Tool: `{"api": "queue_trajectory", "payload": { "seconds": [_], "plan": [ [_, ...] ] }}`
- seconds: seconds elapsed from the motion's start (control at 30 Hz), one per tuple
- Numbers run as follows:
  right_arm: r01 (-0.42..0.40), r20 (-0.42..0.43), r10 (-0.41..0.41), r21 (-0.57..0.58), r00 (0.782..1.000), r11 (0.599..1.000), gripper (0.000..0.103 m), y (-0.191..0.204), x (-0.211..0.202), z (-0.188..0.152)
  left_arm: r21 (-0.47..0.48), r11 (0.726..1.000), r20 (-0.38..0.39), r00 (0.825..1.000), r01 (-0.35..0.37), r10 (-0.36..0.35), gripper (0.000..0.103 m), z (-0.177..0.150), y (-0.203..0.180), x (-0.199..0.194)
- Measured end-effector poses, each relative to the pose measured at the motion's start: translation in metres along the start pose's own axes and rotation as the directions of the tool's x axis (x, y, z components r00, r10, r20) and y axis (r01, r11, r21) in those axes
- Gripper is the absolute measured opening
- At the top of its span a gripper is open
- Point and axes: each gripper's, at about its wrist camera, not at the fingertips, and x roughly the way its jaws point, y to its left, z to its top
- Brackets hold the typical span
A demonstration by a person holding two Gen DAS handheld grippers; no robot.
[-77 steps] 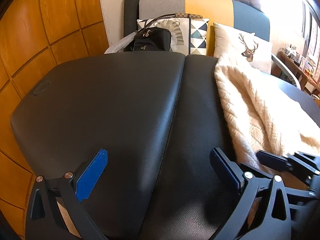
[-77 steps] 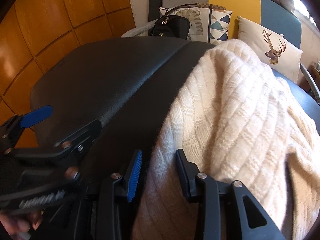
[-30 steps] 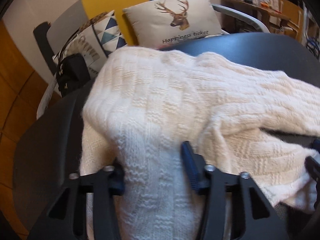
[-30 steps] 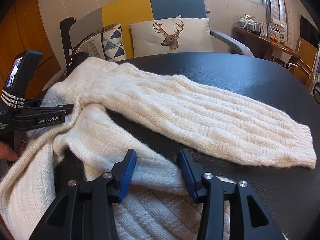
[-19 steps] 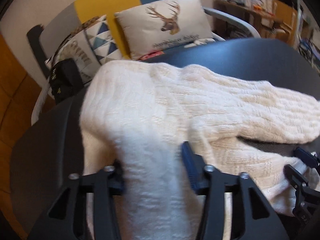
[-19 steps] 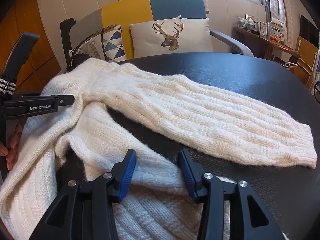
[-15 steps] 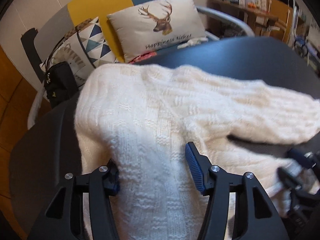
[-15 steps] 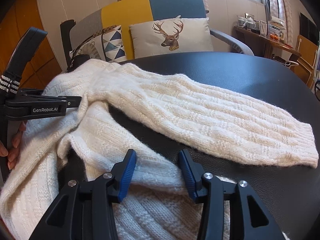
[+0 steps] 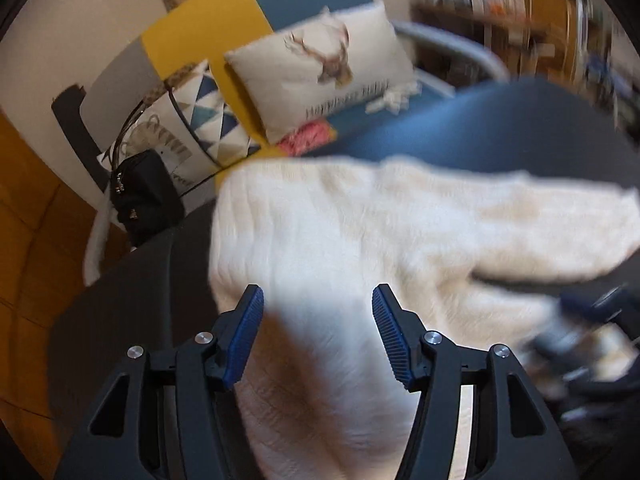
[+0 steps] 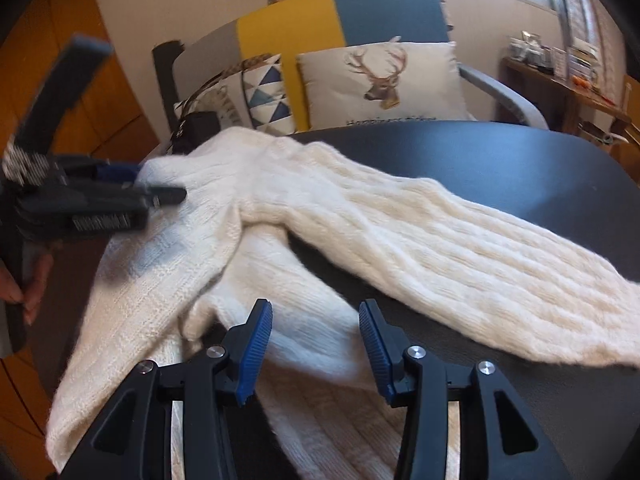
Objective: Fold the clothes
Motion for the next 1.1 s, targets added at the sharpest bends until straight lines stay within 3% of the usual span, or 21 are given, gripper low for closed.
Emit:
{"api": "queue_trajectory", "payload": {
  "seconds": [0.03, 0.1, 0.17, 0.23, 0.37, 0.43, 0.53, 0.57, 0.63, 0.73, 0.9, 1.1],
  "plan": [
    [0.011, -0.024, -0.011, -0.016, 1.000, 1.000, 0.046, 0.003, 0.006, 0.001, -0.013, 1.000, 0.014, 1.000, 0.012, -0.012, 0.065, 0.002, 0.003, -0.005],
    [0.053, -0.086, -0.057, -0.052, 0.995, 0.997, 0.047, 0.009, 0.020, 0.004, 0.098, 0.995, 0.000, 1.000, 0.009, -0.009, 0.072, 0.011, -0.022, 0.002],
    [0.064, -0.121, -0.071, -0.063, 0.990, 0.996, 0.047, 0.011, 0.021, 0.008, 0.235, 0.970, -0.029, 0.997, -0.056, 0.065, 0.072, 0.014, -0.051, 0.022],
    [0.055, -0.140, -0.061, -0.047, 0.988, 0.997, 0.047, 0.009, 0.018, 0.008, 0.298, 0.949, -0.080, 0.988, -0.106, 0.135, 0.072, 0.014, -0.065, 0.047],
    [0.027, -0.130, -0.030, -0.028, 0.991, 0.999, 0.047, 0.003, 0.012, 0.001, 0.303, 0.940, -0.083, 0.978, -0.156, 0.189, 0.072, 0.010, -0.069, 0.069],
    [0.030, -0.115, -0.036, -0.054, 0.993, 0.998, 0.047, 0.005, 0.011, -0.001, 0.323, 0.928, -0.055, 0.975, -0.185, 0.214, 0.086, 0.007, -0.070, 0.074],
    [0.050, -0.118, -0.056, -0.059, 0.991, 0.997, 0.047, 0.009, 0.013, 0.002, 0.279, 0.948, -0.066, 0.982, -0.151, 0.176, 0.087, 0.005, -0.059, 0.081],
    [0.053, -0.123, -0.059, -0.049, 0.991, 0.997, 0.047, 0.009, 0.013, 0.004, 0.234, 0.969, -0.090, 0.990, -0.084, 0.108, 0.083, 0.005, -0.052, 0.082],
    [0.054, -0.127, -0.058, -0.035, 0.990, 0.998, 0.047, 0.008, 0.014, 0.005, 0.140, 0.989, -0.127, 0.991, 0.047, -0.030, 0.046, 0.006, -0.037, 0.086],
    [0.050, -0.123, -0.052, -0.019, 0.991, 0.999, 0.047, 0.005, 0.014, 0.005, 0.138, 0.988, -0.134, 0.990, 0.063, -0.045, 0.023, 0.004, -0.033, 0.087],
    [0.052, -0.119, -0.053, -0.007, 0.992, 0.999, 0.047, 0.002, 0.014, 0.004, 0.116, 0.990, -0.103, 0.992, 0.082, -0.070, 0.012, 0.006, -0.024, 0.078],
    [0.060, -0.114, -0.060, 0.002, 0.992, 0.998, 0.047, -0.001, 0.014, 0.003, 0.027, 0.993, -0.056, 0.992, 0.114, -0.112, 0.011, 0.013, 0.003, 0.058]
  ]
}}
